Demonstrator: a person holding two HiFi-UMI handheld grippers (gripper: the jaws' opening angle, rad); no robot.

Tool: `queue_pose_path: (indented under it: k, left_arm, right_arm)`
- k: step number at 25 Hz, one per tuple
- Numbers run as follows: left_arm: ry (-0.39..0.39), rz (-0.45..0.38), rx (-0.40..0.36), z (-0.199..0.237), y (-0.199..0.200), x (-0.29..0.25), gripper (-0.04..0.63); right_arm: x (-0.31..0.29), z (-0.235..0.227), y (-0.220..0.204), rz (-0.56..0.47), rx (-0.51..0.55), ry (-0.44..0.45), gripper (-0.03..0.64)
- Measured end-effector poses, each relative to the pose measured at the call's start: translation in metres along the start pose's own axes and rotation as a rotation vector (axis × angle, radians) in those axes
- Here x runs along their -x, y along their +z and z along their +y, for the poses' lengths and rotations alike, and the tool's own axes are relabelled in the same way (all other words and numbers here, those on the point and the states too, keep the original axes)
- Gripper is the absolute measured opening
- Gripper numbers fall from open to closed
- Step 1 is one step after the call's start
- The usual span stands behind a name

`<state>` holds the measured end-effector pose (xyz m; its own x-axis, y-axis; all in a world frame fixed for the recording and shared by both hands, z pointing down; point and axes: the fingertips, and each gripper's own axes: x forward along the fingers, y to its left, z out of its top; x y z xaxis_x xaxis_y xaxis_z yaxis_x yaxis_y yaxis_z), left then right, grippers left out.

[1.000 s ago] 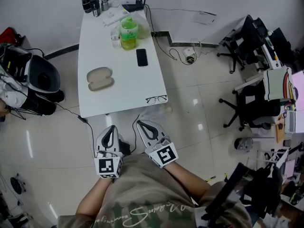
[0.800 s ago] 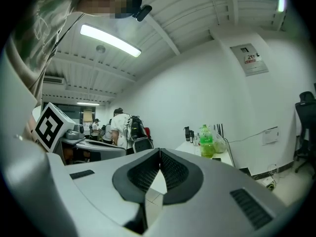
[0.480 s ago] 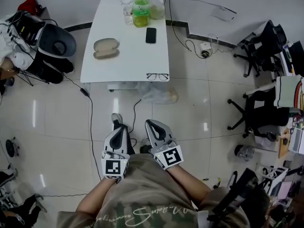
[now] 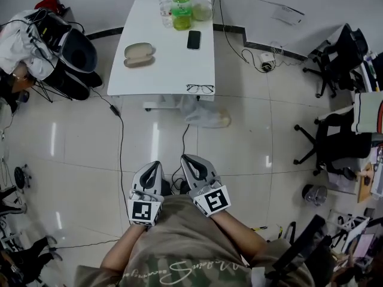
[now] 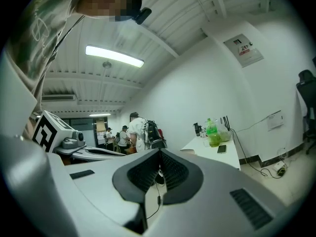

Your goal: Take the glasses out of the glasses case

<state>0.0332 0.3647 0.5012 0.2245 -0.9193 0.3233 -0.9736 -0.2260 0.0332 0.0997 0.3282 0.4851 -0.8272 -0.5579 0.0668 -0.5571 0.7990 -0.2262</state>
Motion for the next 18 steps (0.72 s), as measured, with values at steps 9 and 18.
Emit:
queue_pose_path:
  k: [9,18]
  left_arm:
    - [0.078,-0.024,0.011,0.025,0.002,0.004,0.008]
    - [0.145,-0.015,0.082,0.058,0.008,0.002,0.008]
  right_arm:
    - [-0.011,0.002,0.023,-0.052,0.191,-0.036,0.012]
    - [-0.039,0.024,0.047,-0.108,0.266,0.012,0.012]
